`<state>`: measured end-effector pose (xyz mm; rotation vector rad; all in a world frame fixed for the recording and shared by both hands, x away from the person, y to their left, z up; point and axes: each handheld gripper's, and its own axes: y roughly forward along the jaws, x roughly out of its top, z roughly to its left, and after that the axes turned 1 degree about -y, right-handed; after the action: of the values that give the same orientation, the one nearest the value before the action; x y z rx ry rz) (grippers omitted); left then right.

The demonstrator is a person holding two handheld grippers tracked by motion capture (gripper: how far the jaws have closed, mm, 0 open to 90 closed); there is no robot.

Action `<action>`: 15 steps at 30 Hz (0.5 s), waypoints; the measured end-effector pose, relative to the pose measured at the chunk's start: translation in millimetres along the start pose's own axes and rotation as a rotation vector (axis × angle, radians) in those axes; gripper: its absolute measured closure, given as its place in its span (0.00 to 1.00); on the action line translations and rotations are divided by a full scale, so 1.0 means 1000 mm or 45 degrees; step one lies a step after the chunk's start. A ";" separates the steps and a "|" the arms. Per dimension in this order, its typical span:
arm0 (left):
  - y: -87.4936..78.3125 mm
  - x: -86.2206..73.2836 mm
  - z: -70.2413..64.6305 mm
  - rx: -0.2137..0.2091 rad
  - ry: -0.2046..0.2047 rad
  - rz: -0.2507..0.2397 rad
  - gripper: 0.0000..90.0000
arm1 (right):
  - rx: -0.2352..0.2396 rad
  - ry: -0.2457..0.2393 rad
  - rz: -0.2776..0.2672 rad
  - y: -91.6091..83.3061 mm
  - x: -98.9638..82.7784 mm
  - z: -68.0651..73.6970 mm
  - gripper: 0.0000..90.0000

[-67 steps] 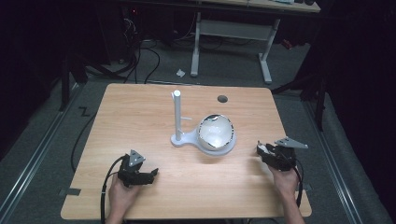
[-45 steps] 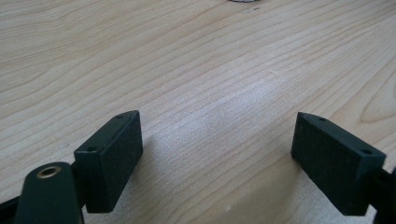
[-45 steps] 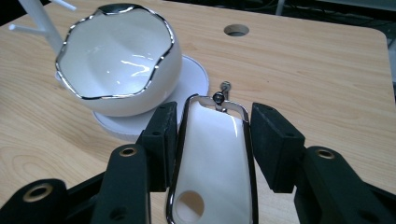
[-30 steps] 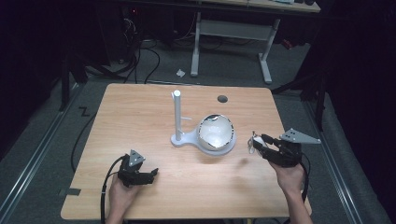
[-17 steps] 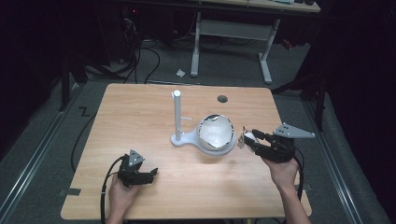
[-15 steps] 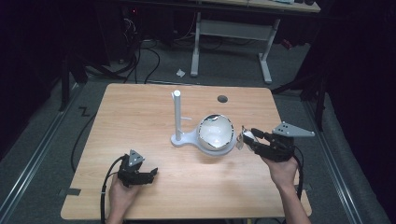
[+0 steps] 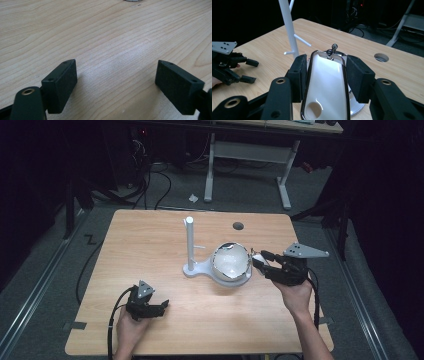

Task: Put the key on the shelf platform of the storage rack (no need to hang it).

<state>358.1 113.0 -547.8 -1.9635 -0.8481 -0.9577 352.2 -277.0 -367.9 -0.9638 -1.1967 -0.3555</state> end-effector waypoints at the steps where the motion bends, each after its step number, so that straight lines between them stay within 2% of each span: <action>1: 0.000 0.000 0.000 0.000 0.000 0.000 0.20 | 0.000 -0.006 0.001 0.001 0.002 0.000 0.59; 15: 0.000 0.000 0.001 -0.001 0.002 0.003 0.20 | -0.022 0.009 0.029 0.023 0.009 -0.003 0.59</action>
<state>358.2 113.6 -547.7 -1.9635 -0.8441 -0.9583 373.6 -264.1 -369.6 -0.9897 -1.1771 -0.3513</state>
